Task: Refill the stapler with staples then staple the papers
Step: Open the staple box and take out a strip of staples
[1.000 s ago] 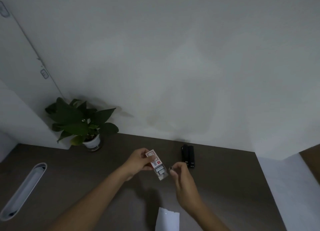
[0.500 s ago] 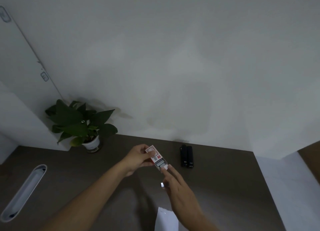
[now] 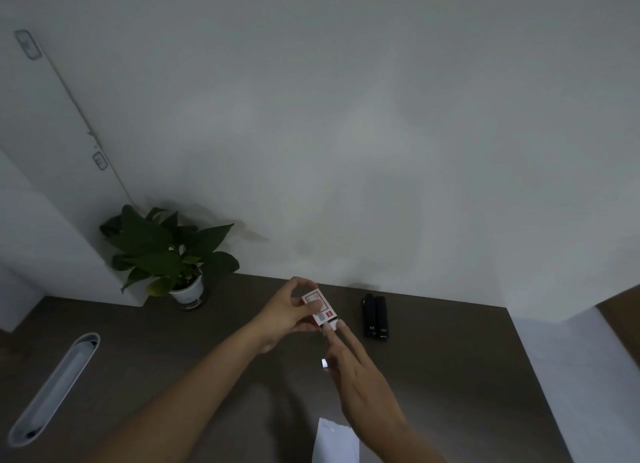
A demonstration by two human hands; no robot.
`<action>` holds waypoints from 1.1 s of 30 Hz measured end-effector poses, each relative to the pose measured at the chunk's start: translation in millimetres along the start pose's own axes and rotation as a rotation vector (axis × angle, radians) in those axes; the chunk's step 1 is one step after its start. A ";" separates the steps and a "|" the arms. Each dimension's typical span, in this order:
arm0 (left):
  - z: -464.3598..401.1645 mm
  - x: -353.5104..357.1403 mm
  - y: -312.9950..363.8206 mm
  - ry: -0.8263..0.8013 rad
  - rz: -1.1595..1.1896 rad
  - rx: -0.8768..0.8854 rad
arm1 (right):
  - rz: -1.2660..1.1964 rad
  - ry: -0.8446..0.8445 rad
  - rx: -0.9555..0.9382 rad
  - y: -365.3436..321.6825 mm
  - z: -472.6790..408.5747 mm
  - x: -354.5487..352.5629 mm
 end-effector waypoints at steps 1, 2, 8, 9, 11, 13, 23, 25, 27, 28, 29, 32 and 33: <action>1.0 1.5 0.5 -0.004 -0.002 0.004 | 0.006 -0.007 0.000 1.1 -0.6 2.0; 1.9 2.4 1.1 -0.003 -0.002 0.009 | 0.018 -0.016 -0.011 2.7 -0.6 4.5; 6.4 4.5 7.6 0.000 0.039 0.029 | -0.007 0.066 -0.066 0.5 -3.3 3.6; 7.6 4.9 7.6 -0.001 0.045 0.025 | -0.018 0.062 -0.057 0.5 -3.7 4.5; 9.8 6.6 6.9 -0.009 0.059 0.022 | -0.022 0.056 -0.072 -0.3 -4.6 6.7; 11.3 8.6 5.3 -0.015 0.070 0.018 | -0.010 0.059 -0.096 -1.1 -5.7 8.9; -1.9 14.9 -11.1 -0.011 0.139 -0.057 | 0.094 0.073 -0.124 3.5 -7.3 26.3; -15.5 12.5 -18.8 0.010 0.083 -0.070 | 0.128 0.102 -0.129 8.5 -4.0 27.2; -36.3 8.5 -28.6 0.039 -0.043 -0.063 | 0.185 0.126 -0.070 24.3 3.4 31.4; -50.0 6.5 -33.7 0.052 -0.120 -0.047 | 0.226 0.110 -0.004 38.1 8.0 37.0; -64.8 5.6 -38.7 0.060 -0.195 -0.026 | 0.231 0.048 0.109 55.4 12.0 45.9; -112.5 7.8 -54.8 0.088 -0.402 0.054 | 0.320 -0.148 0.361 106.8 28.9 74.8; -127.9 10.5 -59.9 0.098 -0.486 0.100 | 0.376 -0.116 0.346 119.9 32.1 79.7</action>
Point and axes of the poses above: each hand's wrist, its own z-axis away from the middle knuckle, its own x-axis out of the palm, y = z × x, the point moved 8 cm from there along -z, towards the middle knuckle, and after that the axes turned 13 degrees about y, right-handed, at the moved point
